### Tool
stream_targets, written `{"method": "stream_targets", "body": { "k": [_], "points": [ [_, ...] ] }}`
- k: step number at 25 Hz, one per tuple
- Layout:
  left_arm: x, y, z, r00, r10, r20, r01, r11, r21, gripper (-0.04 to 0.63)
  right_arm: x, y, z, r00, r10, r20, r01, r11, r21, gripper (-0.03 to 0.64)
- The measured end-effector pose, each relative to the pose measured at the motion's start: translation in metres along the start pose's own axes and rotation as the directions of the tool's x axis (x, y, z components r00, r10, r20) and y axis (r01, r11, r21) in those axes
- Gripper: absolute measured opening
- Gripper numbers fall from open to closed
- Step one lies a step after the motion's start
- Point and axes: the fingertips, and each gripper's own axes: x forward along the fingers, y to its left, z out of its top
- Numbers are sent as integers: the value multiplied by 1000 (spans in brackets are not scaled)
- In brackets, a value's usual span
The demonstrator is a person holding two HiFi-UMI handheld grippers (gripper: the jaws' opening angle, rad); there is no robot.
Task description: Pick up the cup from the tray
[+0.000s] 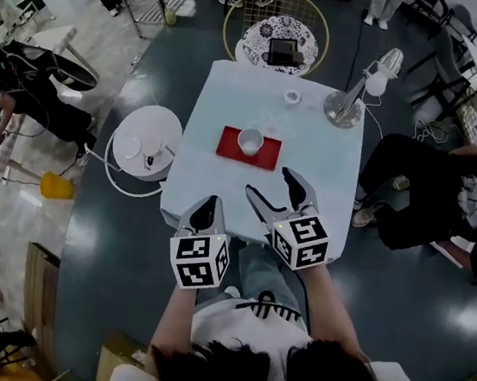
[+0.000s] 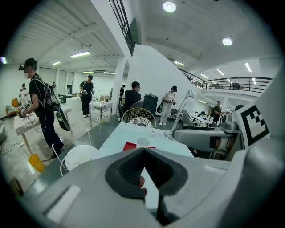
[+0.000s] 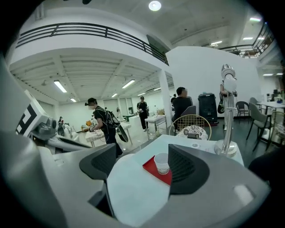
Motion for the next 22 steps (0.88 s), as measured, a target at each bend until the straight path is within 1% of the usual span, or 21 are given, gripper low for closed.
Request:
{"method": "stream_targets", "body": {
  "k": [4, 8, 13, 17, 22],
  "points": [
    [33, -5, 8, 1000, 26, -17, -27, 1000, -16, 0, 31, -32, -5, 999, 8, -44, -9, 1000, -20, 391],
    [65, 1, 17, 998, 45, -33, -46, 998, -35, 0, 68, -56, -8, 997, 7, -77, -9, 1000, -18, 419],
    [94, 13, 24, 996, 68, -51, -70, 996, -48, 0, 111, -65, -25, 988, 42, -146, -46, 999, -24, 443],
    [122, 19, 26, 994, 84, -65, -89, 993, -74, 0, 139, -78, -44, 975, 51, -215, -61, 997, -43, 454],
    [140, 36, 22, 988, 117, -101, -127, 986, -103, 0, 170, -79, -67, 957, 63, -282, -76, 996, -35, 470]
  ]
}}
